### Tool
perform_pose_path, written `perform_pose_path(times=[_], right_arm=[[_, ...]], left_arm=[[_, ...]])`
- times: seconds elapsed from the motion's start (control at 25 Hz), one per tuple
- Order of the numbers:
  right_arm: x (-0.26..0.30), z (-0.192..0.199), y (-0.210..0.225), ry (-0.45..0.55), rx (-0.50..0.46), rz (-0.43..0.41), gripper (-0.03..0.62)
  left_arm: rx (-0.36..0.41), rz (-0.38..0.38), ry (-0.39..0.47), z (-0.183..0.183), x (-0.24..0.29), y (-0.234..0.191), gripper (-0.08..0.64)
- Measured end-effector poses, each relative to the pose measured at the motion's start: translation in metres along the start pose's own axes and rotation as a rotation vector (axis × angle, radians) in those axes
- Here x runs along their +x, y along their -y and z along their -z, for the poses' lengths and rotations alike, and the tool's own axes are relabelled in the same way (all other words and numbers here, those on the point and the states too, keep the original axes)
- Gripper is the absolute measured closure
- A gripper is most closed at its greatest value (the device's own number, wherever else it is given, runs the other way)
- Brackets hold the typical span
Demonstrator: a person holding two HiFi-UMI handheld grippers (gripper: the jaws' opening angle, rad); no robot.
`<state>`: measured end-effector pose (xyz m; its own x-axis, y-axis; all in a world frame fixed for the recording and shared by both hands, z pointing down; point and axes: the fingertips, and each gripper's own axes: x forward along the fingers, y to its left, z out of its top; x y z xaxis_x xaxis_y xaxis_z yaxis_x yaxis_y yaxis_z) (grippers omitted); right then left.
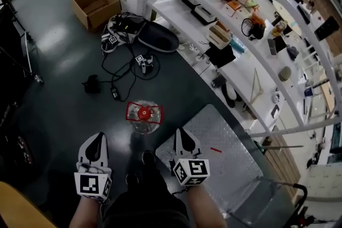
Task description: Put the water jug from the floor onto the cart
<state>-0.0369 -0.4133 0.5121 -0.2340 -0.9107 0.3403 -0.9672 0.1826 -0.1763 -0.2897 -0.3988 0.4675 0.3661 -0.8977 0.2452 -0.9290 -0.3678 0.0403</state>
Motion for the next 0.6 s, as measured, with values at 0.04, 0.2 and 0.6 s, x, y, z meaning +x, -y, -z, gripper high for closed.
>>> perform_pose_path(times=[0.04,0.2,0.6], right_arm=[[0.012,0.008,0.004,-0.017,-0.002,-0.006,0.603],[0.050,0.048,0.021,-0.095,0.014,-0.005,0.603],[0.128,0.146,0.061,-0.257,0.051,0.015,0.598]], left_arm=[[-0.005,-0.005,-0.007,0.009,0.012,-0.003,0.555],[-0.026,-0.018,-0.038,0.041,0.056,-0.007,0.555],[-0.063,-0.027,-0.101,0.116,0.140,-0.014,0.555]])
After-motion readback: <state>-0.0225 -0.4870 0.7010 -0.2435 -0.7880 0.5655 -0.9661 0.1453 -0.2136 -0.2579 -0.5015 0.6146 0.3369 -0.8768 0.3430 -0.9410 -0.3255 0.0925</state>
